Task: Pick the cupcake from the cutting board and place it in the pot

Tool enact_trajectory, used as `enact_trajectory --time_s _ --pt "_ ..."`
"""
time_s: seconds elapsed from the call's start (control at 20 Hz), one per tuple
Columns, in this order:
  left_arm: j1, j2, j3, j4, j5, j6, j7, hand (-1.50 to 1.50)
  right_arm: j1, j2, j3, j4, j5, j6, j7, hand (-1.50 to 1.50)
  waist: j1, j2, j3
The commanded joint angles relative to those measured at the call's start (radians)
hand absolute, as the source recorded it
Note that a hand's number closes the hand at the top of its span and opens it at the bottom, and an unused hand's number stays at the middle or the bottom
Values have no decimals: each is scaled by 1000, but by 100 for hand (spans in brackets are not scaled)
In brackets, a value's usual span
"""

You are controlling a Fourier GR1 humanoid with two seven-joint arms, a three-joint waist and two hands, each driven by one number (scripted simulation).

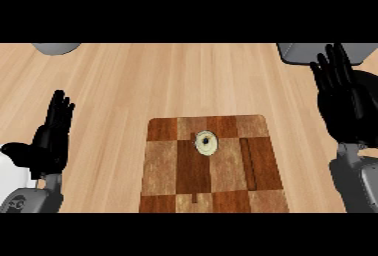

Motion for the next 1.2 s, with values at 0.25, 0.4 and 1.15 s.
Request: enact_trajectory --time_s 0.25,0.4,1.15 --pt "-149 40 19 -104 25 -63 54 0 -130 -151 -36 26 -205 468 -99 150 -1 16 12" --pt "-155 16 1 -96 45 -67 95 0 -24 -274 18 109 266 210 -156 -150 -18 19 9" --pt "-148 -16 7 -133 4 -57 145 0 53 -320 303 -100 617 365 -139 -150 -16 7 6"
